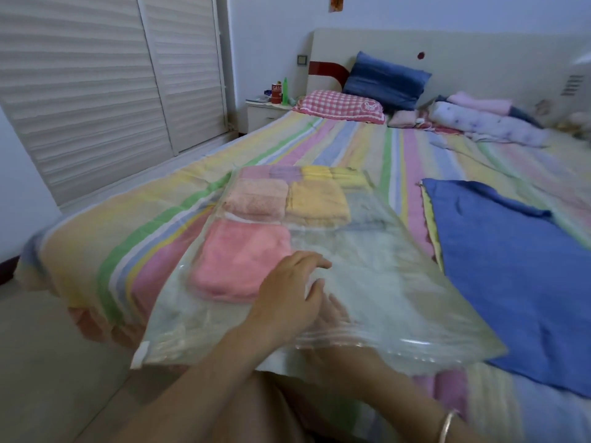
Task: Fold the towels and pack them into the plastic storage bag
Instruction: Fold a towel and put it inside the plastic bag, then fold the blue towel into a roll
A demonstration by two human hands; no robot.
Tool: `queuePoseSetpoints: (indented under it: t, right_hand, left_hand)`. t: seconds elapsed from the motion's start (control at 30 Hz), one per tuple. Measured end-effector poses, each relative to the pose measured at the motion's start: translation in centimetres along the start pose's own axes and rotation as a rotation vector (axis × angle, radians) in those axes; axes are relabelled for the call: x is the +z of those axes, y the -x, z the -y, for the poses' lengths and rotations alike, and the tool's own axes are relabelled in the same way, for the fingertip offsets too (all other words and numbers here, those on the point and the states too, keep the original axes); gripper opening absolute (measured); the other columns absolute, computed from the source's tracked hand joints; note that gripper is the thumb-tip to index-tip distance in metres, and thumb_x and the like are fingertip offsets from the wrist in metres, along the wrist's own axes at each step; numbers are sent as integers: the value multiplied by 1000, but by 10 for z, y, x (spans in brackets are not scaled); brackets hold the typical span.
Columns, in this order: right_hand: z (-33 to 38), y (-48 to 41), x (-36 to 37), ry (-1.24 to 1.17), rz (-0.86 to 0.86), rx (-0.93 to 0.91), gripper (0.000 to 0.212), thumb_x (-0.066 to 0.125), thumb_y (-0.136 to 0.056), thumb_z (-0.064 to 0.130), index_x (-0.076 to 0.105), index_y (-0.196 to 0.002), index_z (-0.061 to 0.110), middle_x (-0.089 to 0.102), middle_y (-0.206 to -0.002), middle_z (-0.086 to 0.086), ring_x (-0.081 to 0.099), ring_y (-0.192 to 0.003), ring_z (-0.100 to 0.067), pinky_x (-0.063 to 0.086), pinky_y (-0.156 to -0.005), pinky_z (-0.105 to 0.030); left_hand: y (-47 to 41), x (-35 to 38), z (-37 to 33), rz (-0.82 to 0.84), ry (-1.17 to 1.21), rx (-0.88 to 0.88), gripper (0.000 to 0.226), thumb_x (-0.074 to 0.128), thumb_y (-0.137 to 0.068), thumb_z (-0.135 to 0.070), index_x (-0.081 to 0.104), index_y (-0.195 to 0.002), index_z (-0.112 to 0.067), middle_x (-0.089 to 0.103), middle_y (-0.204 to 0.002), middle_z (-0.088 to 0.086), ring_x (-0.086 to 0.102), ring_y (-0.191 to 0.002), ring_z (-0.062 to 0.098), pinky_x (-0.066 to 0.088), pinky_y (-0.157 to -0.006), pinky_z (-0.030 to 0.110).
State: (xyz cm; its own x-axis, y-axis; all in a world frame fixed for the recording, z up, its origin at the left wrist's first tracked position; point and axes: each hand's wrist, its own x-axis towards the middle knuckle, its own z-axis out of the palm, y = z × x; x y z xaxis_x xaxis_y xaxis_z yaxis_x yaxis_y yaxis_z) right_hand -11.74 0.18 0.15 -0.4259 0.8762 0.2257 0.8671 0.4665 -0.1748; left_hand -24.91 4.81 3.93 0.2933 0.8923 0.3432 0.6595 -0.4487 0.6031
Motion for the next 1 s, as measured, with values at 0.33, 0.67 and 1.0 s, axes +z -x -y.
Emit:
queuePoseSetpoints:
  t: [0.33,0.67,1.0]
  right_hand:
    - [-104,142,-69,-435,-84,297,37,47,-79,3,72,-88,30,68,-79,24,66,-79,2,53,-72,-19]
    - [-251,221,-70,87,-142,507,37,70,-61,45,65,-93,27,63,-95,5,62,-90,-24,54,-70,-38]
    - [-284,213,-80,109,-227,408,23,46,-82,46,55,-72,27,58,-67,10,60,-65,-13,35,-47,-26]
  left_hand:
    - [-14,92,-106,360,-31,86,24,52,-93,-28,68,-110,-33,68,-112,-15,63,-95,7,49,-90,30]
    - [-41,197,-157,468,-411,518,53,63,-74,-55,58,-118,-26,60,-117,0,54,-111,23,41,-94,37]
    - [-94,227,-172,593,-525,388,25,54,-83,-27,64,-106,-28,69,-106,-4,60,-104,22,43,-78,29]
